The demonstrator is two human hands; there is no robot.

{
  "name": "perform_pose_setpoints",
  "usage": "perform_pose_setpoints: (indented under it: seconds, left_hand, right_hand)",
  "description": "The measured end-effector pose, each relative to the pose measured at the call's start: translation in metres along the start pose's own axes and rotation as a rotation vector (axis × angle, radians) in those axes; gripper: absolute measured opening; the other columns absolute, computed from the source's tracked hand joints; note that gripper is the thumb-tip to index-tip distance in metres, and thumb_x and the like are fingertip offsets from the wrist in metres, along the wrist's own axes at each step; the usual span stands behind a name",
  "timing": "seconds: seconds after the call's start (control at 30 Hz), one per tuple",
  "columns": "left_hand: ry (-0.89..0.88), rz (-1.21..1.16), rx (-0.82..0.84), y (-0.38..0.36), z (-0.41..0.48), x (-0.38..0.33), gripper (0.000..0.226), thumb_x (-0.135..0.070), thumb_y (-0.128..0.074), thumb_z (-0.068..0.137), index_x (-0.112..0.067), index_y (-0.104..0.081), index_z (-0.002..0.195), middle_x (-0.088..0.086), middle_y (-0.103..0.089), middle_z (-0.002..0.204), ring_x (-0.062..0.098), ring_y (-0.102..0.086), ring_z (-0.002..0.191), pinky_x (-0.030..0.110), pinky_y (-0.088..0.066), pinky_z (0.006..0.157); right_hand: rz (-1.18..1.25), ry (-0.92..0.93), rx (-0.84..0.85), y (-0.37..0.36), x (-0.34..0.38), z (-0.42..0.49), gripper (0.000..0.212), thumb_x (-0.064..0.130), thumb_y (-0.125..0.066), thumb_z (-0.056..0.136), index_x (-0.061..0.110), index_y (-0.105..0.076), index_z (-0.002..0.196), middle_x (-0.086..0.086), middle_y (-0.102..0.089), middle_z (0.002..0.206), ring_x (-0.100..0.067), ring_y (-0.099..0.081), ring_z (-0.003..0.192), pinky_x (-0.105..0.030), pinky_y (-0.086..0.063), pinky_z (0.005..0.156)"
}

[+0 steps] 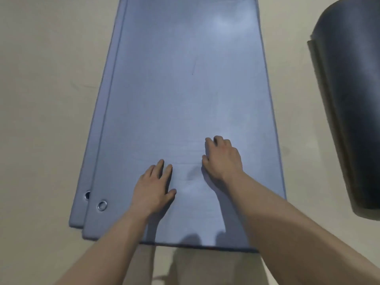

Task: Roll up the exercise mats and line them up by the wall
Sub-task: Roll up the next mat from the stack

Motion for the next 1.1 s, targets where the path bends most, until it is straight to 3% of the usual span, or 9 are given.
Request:
perform_pose_setpoints:
  seconds: [0.17, 0.33, 0.4, 0.47, 0.6, 0.73, 0.9, 1.0, 1.1]
  left_hand:
    - [-0.023, -0.04, 0.03, -0.055, -0.079, 0.057, 0.09, -0.071, -0.039, 0.087, -0.028, -0.02, 0.163, 0.006, -0.004, 0.172, 0.035, -0.016, 0.156, 0.049, -0.028, 0.121]
    - [-0.238, 0.121, 0.106, -0.082, -0.115, 0.054, 0.106, -0.071, -0.058, 0.084, -0.035, 0.002, 0.163, 0.003, 0.019, 0.17, 0.034, 0.01, 0.157, 0.053, -0.006, 0.126]
    - [-0.332, 0.17, 0.021, -0.077, -0.119, 0.056, 0.102, -0.057, -0.076, 0.08, -0.031, -0.02, 0.161, 0.011, -0.007, 0.172, 0.041, -0.016, 0.154, 0.058, -0.027, 0.119]
    - [-0.392, 0.241, -0.025, -0.074, -0.124, 0.061, 0.09, -0.039, -0.09, 0.069, -0.022, -0.044, 0.145, 0.018, -0.043, 0.156, 0.046, -0.048, 0.135, 0.057, -0.05, 0.097]
    - [-0.504, 0.229, -0.162, -0.066, -0.129, 0.061, 0.072, -0.035, -0.095, 0.062, -0.017, -0.06, 0.122, 0.017, -0.063, 0.136, 0.044, -0.065, 0.116, 0.045, -0.061, 0.065]
    - [-0.597, 0.203, -0.376, -0.063, -0.142, 0.059, 0.026, -0.033, -0.058, 0.092, -0.012, -0.068, 0.105, 0.009, -0.07, 0.117, 0.032, -0.07, 0.097, 0.035, -0.056, 0.05]
    - [-0.417, 0.157, -0.403, -0.015, -0.131, 0.051, 0.028, -0.032, -0.04, 0.107, -0.016, -0.062, 0.101, 0.004, -0.072, 0.09, 0.033, -0.068, 0.073, 0.036, -0.041, 0.051]
    - [-0.191, 0.111, -0.383, 0.02, -0.123, 0.058, 0.031, -0.037, -0.03, 0.111, -0.016, -0.053, 0.111, 0.011, -0.07, 0.099, 0.04, -0.064, 0.085, 0.039, -0.032, 0.064]
    - [-0.143, 0.08, -0.232, 0.039, -0.108, 0.061, 0.033, -0.041, -0.029, 0.11, -0.021, -0.054, 0.106, 0.016, -0.067, 0.104, 0.036, -0.055, 0.082, 0.04, -0.037, 0.069]
  right_hand:
    - [-0.204, 0.184, 0.139, -0.057, 0.067, -0.078, 0.056, 0.041, -0.044, 0.102, 0.015, -0.031, 0.151, -0.013, -0.025, 0.158, -0.034, -0.037, 0.133, -0.044, -0.042, 0.096]
    - [-0.27, 0.149, 0.192, -0.094, 0.093, -0.149, 0.079, 0.062, -0.047, 0.094, 0.016, -0.026, 0.154, -0.013, -0.024, 0.16, -0.035, -0.029, 0.142, -0.049, -0.036, 0.111]
    - [-0.296, 0.112, 0.211, -0.101, 0.09, -0.168, 0.084, 0.066, -0.054, 0.09, 0.018, -0.025, 0.153, -0.011, -0.025, 0.158, -0.034, -0.029, 0.142, -0.049, -0.037, 0.11]
    - [-0.335, 0.067, 0.206, -0.101, 0.087, -0.182, 0.087, 0.064, -0.061, 0.088, 0.019, -0.024, 0.152, -0.01, -0.028, 0.154, -0.034, -0.032, 0.139, -0.047, -0.04, 0.105]
    - [-0.388, 0.047, 0.163, -0.107, 0.087, -0.192, 0.076, 0.049, -0.057, 0.098, 0.018, -0.019, 0.156, -0.01, -0.025, 0.158, -0.035, -0.028, 0.143, -0.047, -0.04, 0.106]
    - [-0.327, 0.143, 0.018, -0.114, 0.077, -0.204, 0.062, 0.059, -0.044, 0.095, 0.017, -0.05, 0.141, -0.009, -0.053, 0.143, -0.034, -0.051, 0.13, -0.045, -0.052, 0.093]
    - [-0.345, 0.257, -0.236, -0.08, 0.069, -0.201, 0.032, 0.033, -0.045, 0.092, 0.012, -0.067, 0.102, -0.009, -0.069, 0.096, -0.036, -0.068, 0.08, -0.038, -0.051, 0.06]
    - [-0.21, 0.047, -0.141, -0.037, 0.069, -0.186, 0.033, 0.044, -0.043, 0.107, 0.018, -0.063, 0.111, -0.009, -0.07, 0.102, -0.037, -0.067, 0.093, -0.038, -0.038, 0.065]
    - [-0.142, 0.075, 0.079, 0.0, 0.069, -0.163, 0.038, 0.055, -0.049, 0.104, 0.022, -0.064, 0.116, -0.007, -0.069, 0.112, -0.032, -0.063, 0.102, -0.037, -0.04, 0.075]
Point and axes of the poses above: each hand's wrist, its own z-axis towards the middle knuckle, its own y-axis out of the back of the hand, x = y × z, the point moved 8 cm from there along z, towards the middle knuckle
